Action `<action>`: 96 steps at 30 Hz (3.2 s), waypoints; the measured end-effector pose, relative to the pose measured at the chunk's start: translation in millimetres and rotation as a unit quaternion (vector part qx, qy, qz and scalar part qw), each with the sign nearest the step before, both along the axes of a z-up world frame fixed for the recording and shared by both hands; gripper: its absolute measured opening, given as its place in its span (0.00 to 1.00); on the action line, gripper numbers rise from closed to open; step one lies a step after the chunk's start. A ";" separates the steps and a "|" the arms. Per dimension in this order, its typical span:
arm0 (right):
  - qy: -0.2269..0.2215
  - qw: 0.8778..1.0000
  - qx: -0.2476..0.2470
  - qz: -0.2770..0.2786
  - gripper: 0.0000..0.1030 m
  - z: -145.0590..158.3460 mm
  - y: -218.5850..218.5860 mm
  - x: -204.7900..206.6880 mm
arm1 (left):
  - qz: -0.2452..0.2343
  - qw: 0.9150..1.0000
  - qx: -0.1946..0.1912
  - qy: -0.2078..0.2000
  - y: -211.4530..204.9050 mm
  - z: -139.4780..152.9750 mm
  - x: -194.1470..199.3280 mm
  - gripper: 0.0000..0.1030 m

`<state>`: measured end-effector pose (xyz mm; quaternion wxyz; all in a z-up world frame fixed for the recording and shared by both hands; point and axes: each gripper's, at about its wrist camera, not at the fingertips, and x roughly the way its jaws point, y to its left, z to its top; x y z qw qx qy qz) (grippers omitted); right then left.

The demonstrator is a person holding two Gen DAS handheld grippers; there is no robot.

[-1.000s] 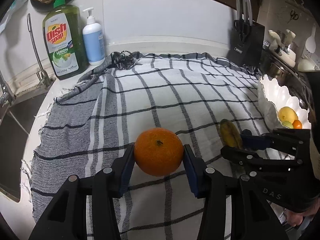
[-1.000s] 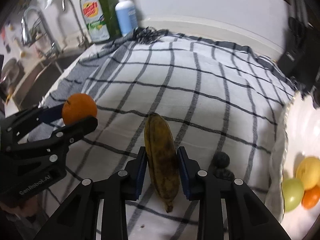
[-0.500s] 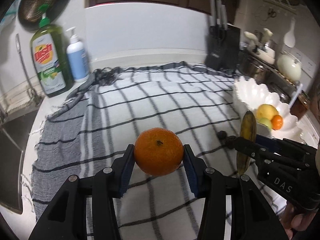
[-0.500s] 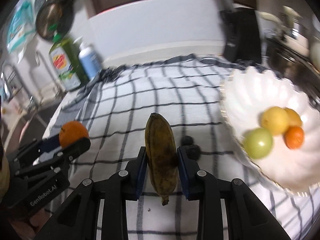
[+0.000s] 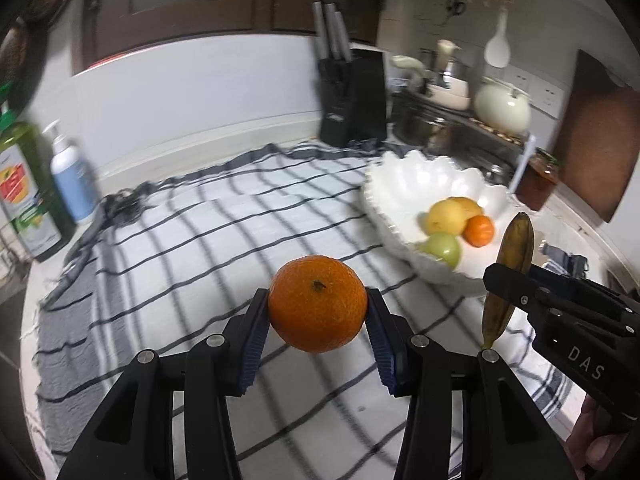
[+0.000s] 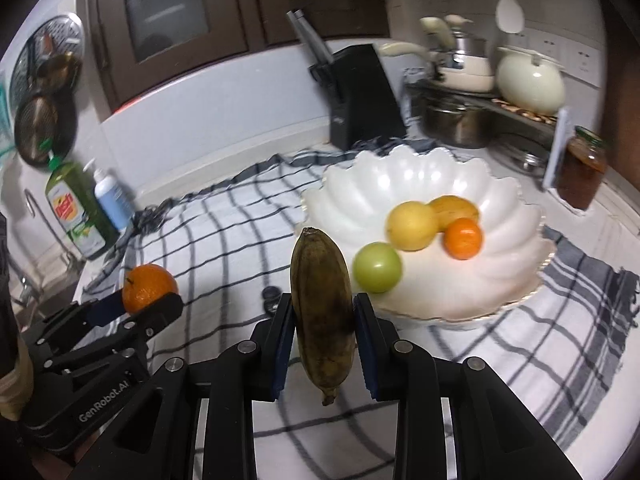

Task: Organize fruits
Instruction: 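Carry the orange and banana over the white bowl, then open both tools to release the orange and banana into the bowl, then withdraw both open tools from the bowl toward the dark plums on the cloth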

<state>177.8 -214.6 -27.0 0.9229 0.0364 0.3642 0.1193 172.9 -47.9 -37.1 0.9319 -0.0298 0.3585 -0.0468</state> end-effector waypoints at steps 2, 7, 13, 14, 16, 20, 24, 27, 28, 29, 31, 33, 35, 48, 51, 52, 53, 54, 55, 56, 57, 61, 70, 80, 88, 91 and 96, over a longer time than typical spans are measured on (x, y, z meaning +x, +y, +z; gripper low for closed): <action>-0.007 1.000 0.001 -0.011 0.30 5.9 -9.1 -0.5 | -0.009 1.000 -0.001 -0.005 -7.0 3.4 3.2 0.45; -0.028 0.999 -0.005 -0.032 0.30 21.2 -24.2 -0.3 | -0.041 0.999 -0.005 -0.020 -26.8 18.1 16.1 0.45; -0.045 0.998 -0.002 -0.053 0.30 34.4 -41.0 8.4 | -0.085 0.996 -0.011 -0.027 -46.8 32.4 36.7 0.45; -0.047 0.997 -0.001 -0.057 0.30 36.6 -44.0 11.0 | -0.087 0.996 -0.008 -0.032 -50.1 34.8 40.5 0.45; -0.052 0.997 -0.003 -0.065 0.30 39.1 -48.1 15.1 | -0.091 0.995 -0.009 -0.037 -54.3 38.2 48.8 0.45; -0.063 0.995 -0.006 -0.082 0.30 42.1 -56.5 25.6 | -0.101 0.994 -0.012 -0.039 -61.2 40.0 64.3 0.45; -0.066 0.994 -0.008 -0.084 0.30 40.5 -61.5 36.7 | -0.116 0.992 -0.014 -0.038 -69.4 38.8 80.1 0.45; -0.060 0.994 -0.008 -0.088 0.30 36.3 -66.3 46.8 | -0.122 0.992 -0.012 -0.037 -75.4 35.7 91.7 0.46; -0.057 0.994 -0.007 -0.090 0.30 33.8 -68.3 50.4 | -0.123 0.992 -0.012 -0.034 -77.1 33.6 96.3 0.46; -0.054 0.994 -0.005 -0.092 0.30 31.1 -69.6 54.1 | -0.122 0.992 -0.012 -0.033 -78.1 32.4 98.8 0.46; -0.046 0.995 -0.001 -0.093 0.30 25.5 -72.9 59.3 | -0.123 0.992 -0.010 -0.033 -80.9 29.7 102.6 0.46; -0.039 0.995 0.003 -0.093 0.30 20.2 -75.4 63.4 | -0.123 0.992 -0.008 -0.031 -83.3 25.2 107.1 0.45; -0.033 0.995 0.005 -0.093 0.30 14.5 -77.6 67.4 | -0.122 0.992 -0.005 -0.025 -85.4 19.8 112.2 0.45; 0.013 0.996 0.016 -0.088 0.30 -23.3 -82.1 90.4 | -0.121 0.992 0.016 0.011 -93.3 -14.0 136.0 0.46; 0.025 0.996 0.016 -0.085 0.30 -30.1 -83.6 95.8 | -0.127 0.992 0.017 0.019 -94.9 -19.8 139.3 0.46; 0.027 0.996 0.016 -0.084 0.30 -31.8 -84.0 97.1 | -0.127 0.991 0.017 0.022 -95.6 -21.8 140.1 0.46; 0.030 0.996 0.015 -0.085 0.30 -33.5 -84.1 97.9 | -0.127 0.991 0.018 0.025 -96.3 -23.4 140.8 0.46; 0.029 0.996 0.014 -0.086 0.31 -33.9 -84.3 98.1 | -0.128 0.991 0.019 0.029 -97.2 -25.7 141.9 0.46; 0.027 0.996 0.010 -0.089 0.33 -33.7 -84.6 98.0 | -0.128 0.991 0.018 0.033 -97.7 -27.2 142.6 0.46; 0.025 0.995 0.007 -0.092 0.41 -33.1 -85.0 97.9 | -0.128 0.991 0.018 0.038 -98.2 -29.3 143.4 0.47; 0.023 0.995 0.004 -0.097 0.45 -32.1 -85.6 97.4 | -0.127 0.991 0.020 0.038 -98.5 -30.2 143.0 0.48; 0.013 0.994 -0.006 -0.112 0.69 -28.4 -87.9 94.4 | -0.118 0.992 0.035 0.015 -97.3 -23.4 137.4 0.69; -0.010 0.991 -0.030 -0.134 0.82 -11.3 -82.4 80.0 | -0.095 0.995 0.041 -0.005 -82.0 -4.4 123.6 0.90; -0.052 0.986 -0.056 -0.147 0.87 20.3 -61.9 51.0 | -0.074 0.995 0.053 -0.034 -54.7 21.7 94.9 0.94; -0.071 0.985 -0.055 -0.149 0.87 32.9 -35.5 25.8 | -0.050 0.996 0.056 -0.051 -24.0 37.5 69.2 0.95; -0.075 0.985 -0.056 -0.142 0.87 33.9 -26.8 18.4 | -0.043 0.996 0.062 -0.055 -14.9 39.0 58.7 0.95; -0.083 0.986 -0.063 -0.129 0.87 34.1 -11.4 6.3 | -0.035 0.996 0.065 -0.055 0.6 36.1 41.5 0.95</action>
